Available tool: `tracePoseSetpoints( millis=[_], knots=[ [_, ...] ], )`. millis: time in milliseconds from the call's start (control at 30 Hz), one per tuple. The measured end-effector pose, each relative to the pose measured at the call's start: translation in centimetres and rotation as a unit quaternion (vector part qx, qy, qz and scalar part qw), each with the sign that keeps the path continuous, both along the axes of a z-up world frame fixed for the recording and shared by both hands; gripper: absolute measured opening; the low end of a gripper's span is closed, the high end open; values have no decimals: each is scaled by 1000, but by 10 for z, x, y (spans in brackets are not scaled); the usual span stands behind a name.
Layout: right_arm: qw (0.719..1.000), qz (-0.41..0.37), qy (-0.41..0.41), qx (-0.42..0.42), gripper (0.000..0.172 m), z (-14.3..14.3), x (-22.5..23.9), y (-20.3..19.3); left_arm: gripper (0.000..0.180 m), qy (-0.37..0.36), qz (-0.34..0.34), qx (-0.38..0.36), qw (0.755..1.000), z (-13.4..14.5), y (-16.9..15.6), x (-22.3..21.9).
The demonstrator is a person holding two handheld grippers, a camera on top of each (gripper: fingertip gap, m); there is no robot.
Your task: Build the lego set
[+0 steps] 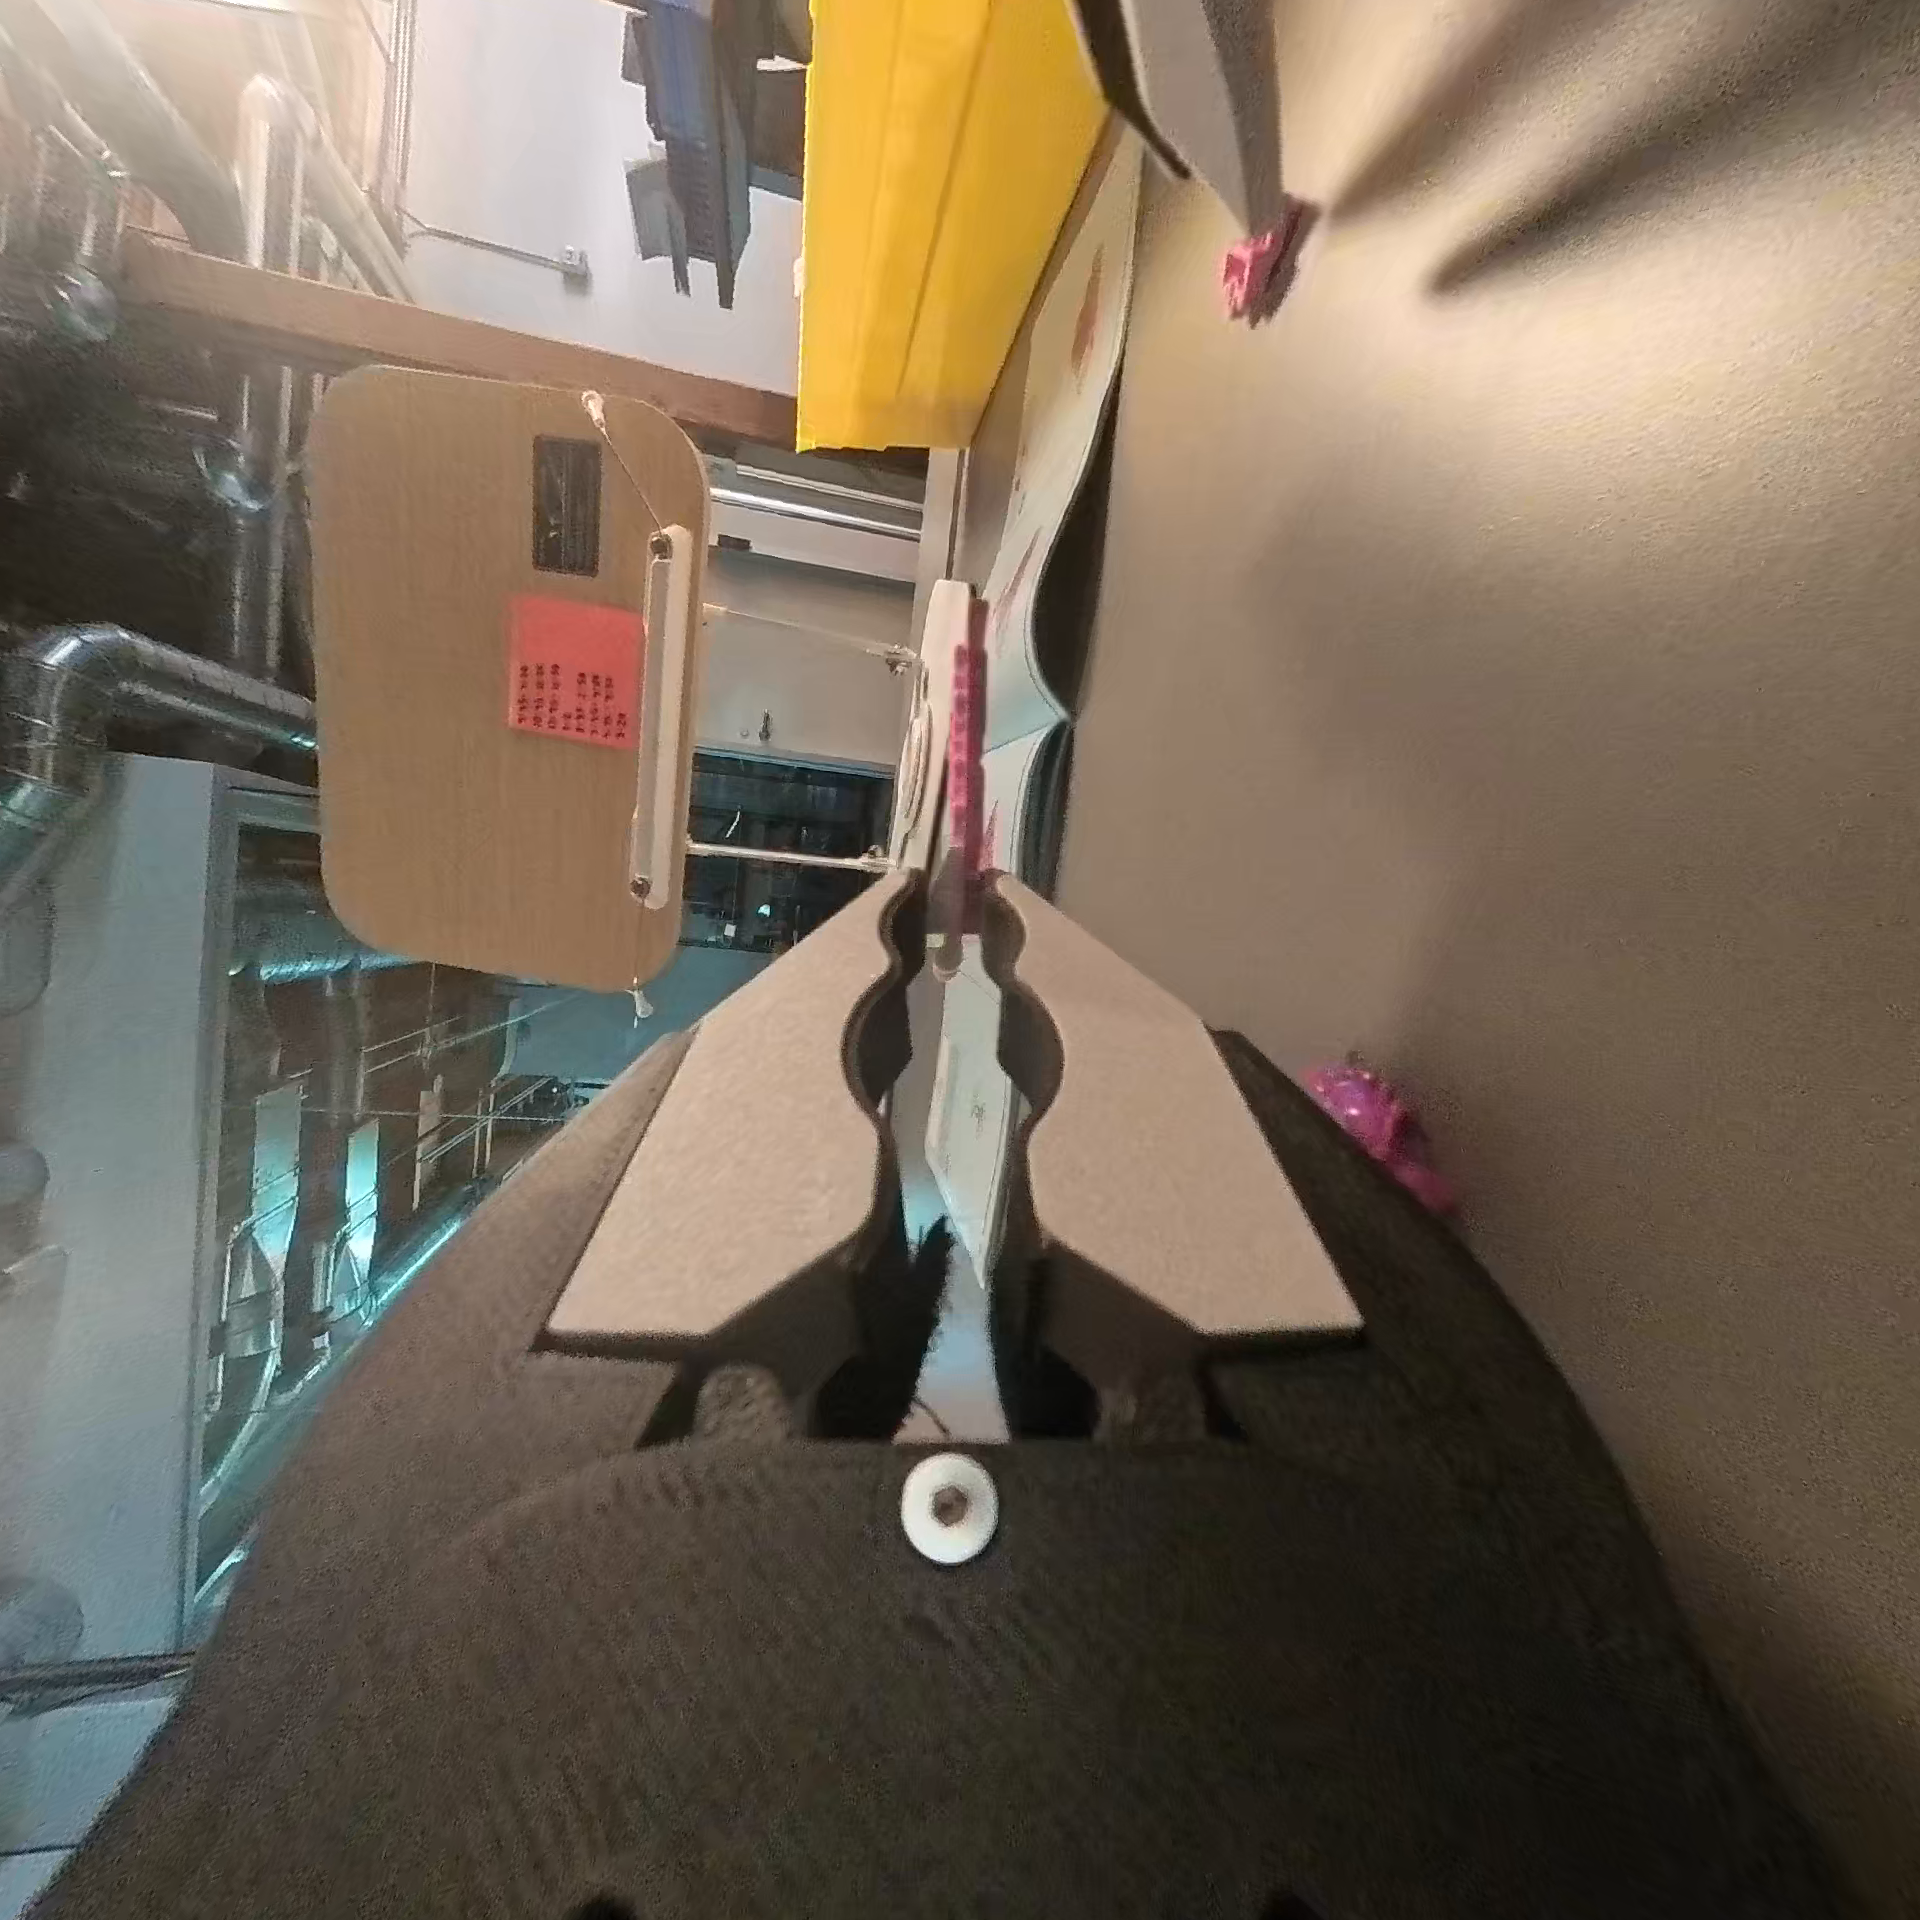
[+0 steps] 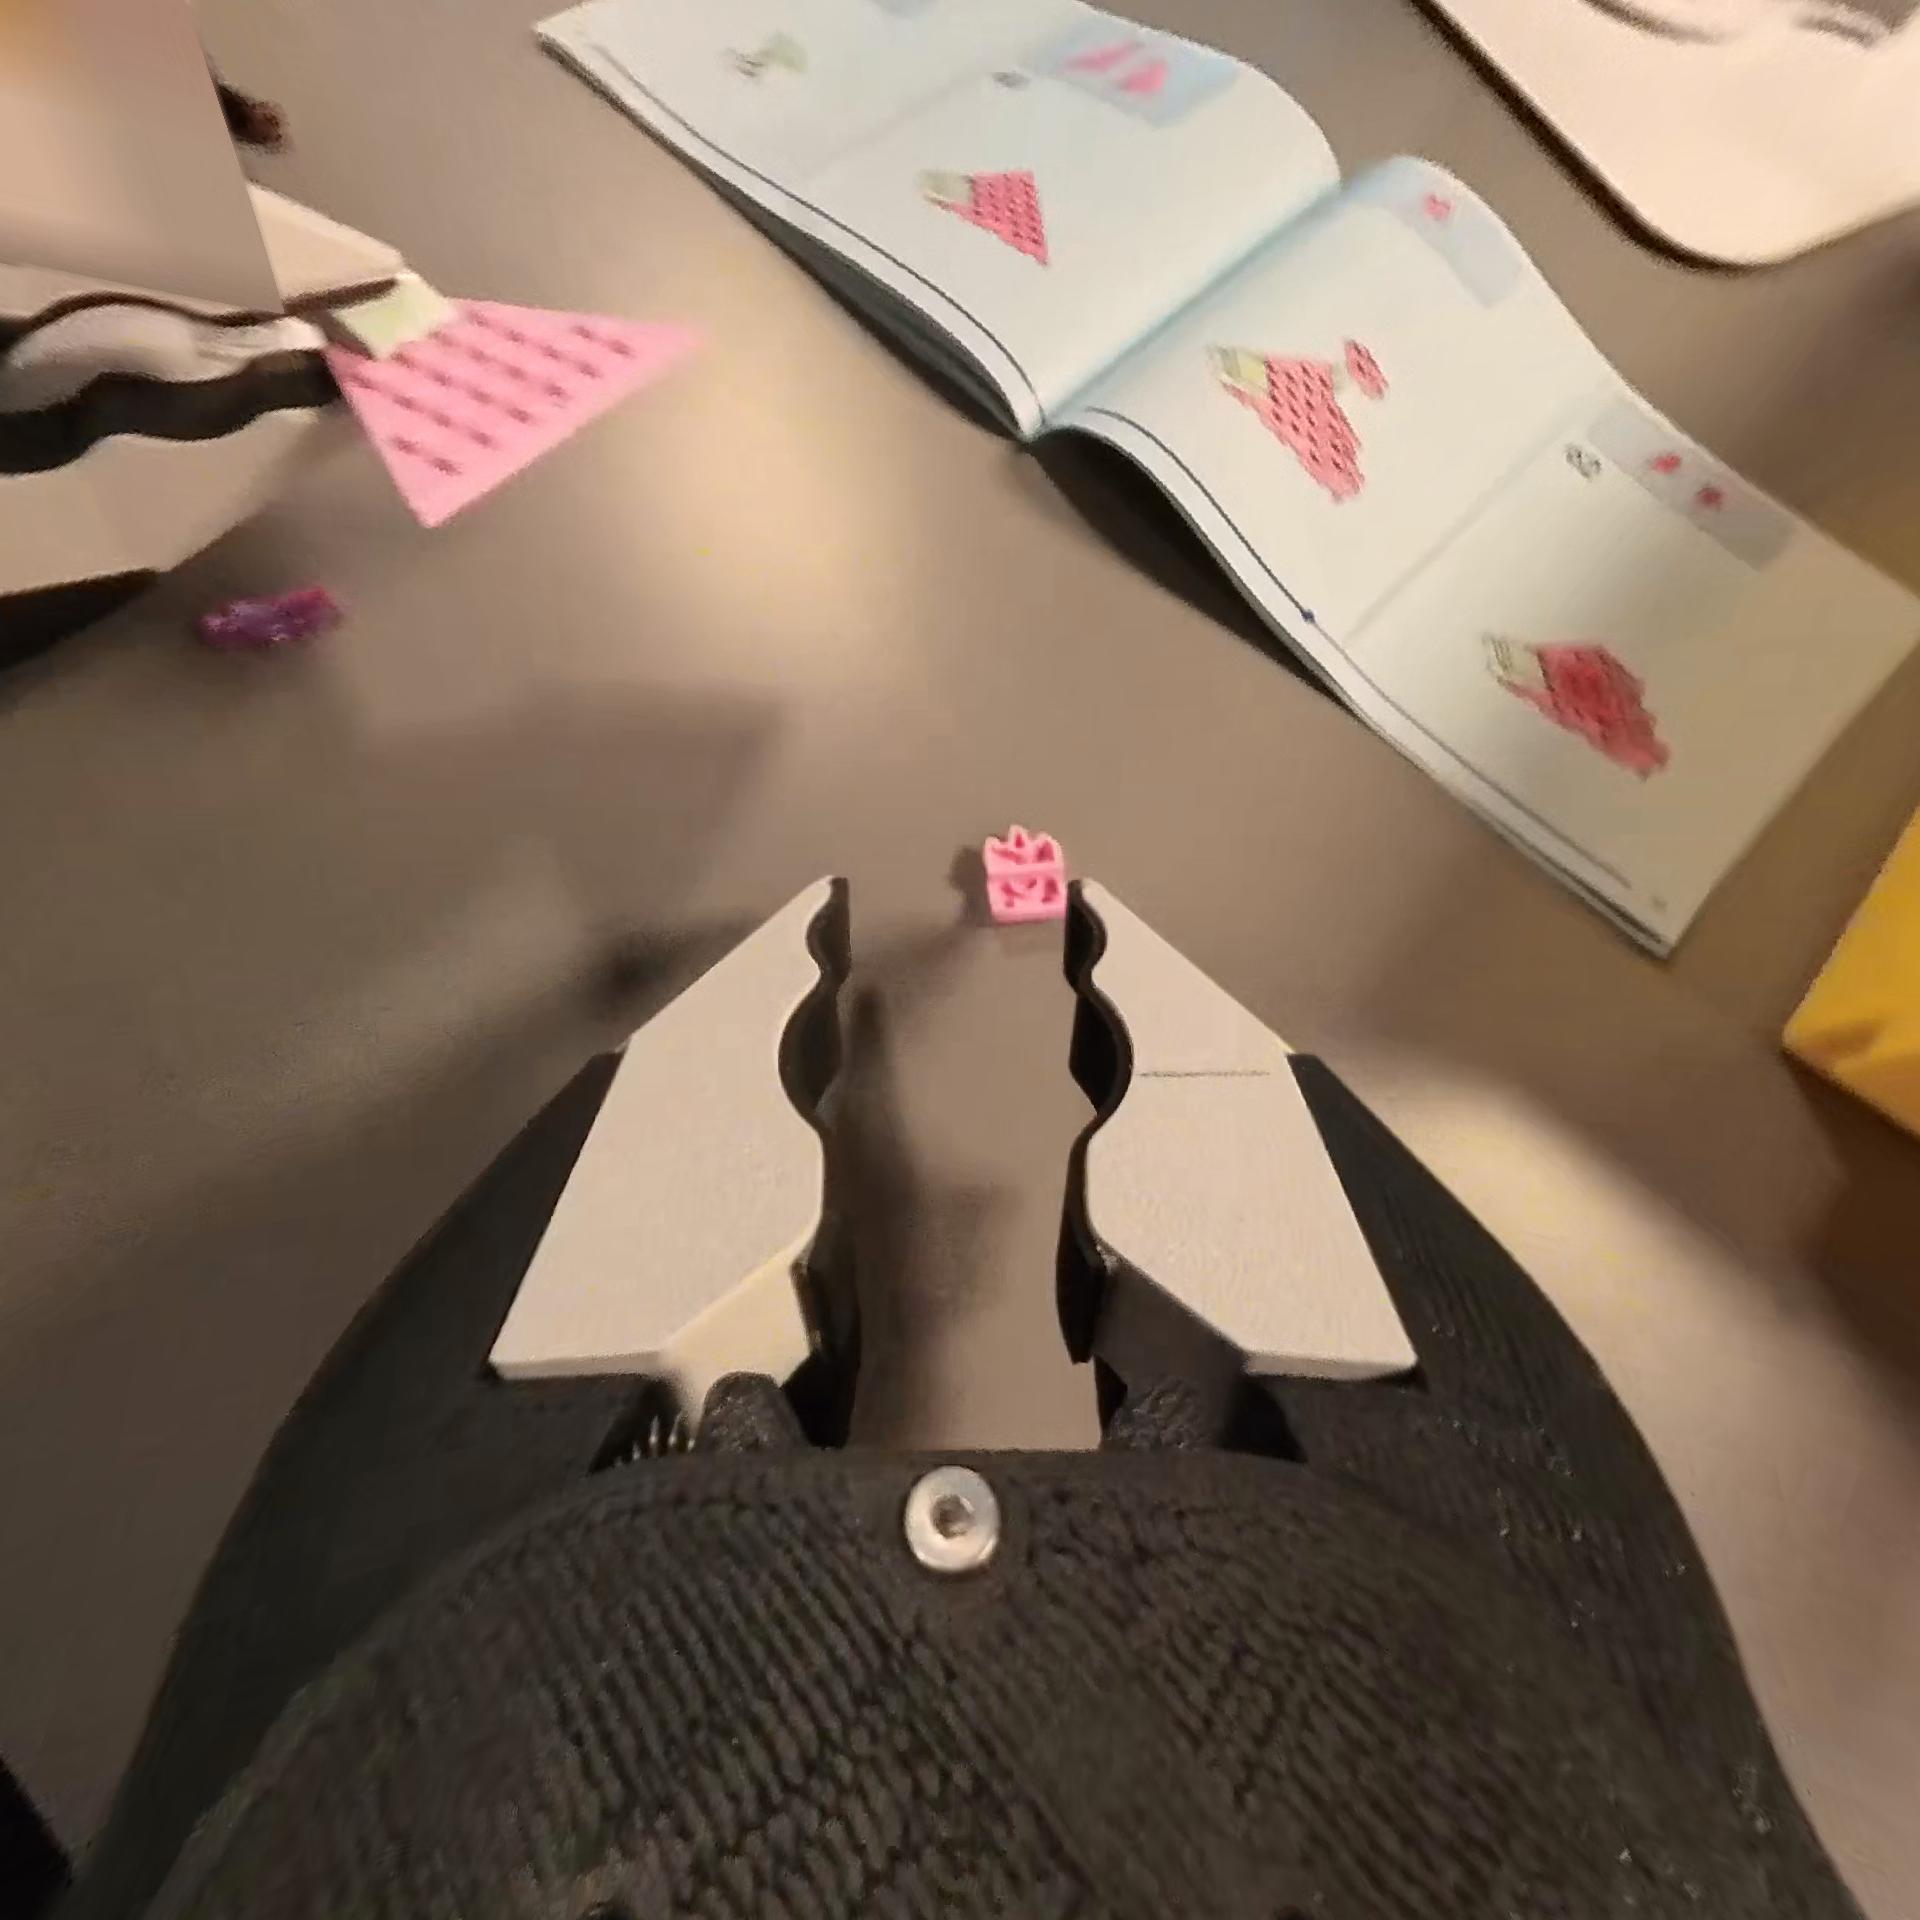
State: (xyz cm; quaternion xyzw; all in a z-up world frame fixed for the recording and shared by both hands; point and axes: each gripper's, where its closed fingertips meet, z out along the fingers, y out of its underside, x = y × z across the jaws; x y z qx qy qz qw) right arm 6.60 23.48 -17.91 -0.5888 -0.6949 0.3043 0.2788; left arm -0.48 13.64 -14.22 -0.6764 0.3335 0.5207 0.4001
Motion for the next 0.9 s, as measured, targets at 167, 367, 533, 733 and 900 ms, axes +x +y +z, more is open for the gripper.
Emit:
tracePoseSetpoints(
  millis=[167, 367, 533, 733, 900],
  knots=[
    [999, -43, -9, 17, 41, -14, -2, 9, 8, -6, -1, -5, 1000, -2, 0, 1],
    [1000, 2, -25, -8, 15, -16, -9, 5, 8, -7, -6, -10, 1000, -5, 0, 3],
    [965, 159, -64, 198, 15, -7, -2, 0, 8, -11, -6, -8, 1000, -3, 0, 3],
    [612, 397, -147, 668, 15, -3, 5, 6, 8, -15, -5, -7, 1000, -2, -1, 3],
    [535, 505, -131, 664, 17, -13, 21, -28, 8, -15, -6, -10, 1000, -3, -1, 4]
  ],
)
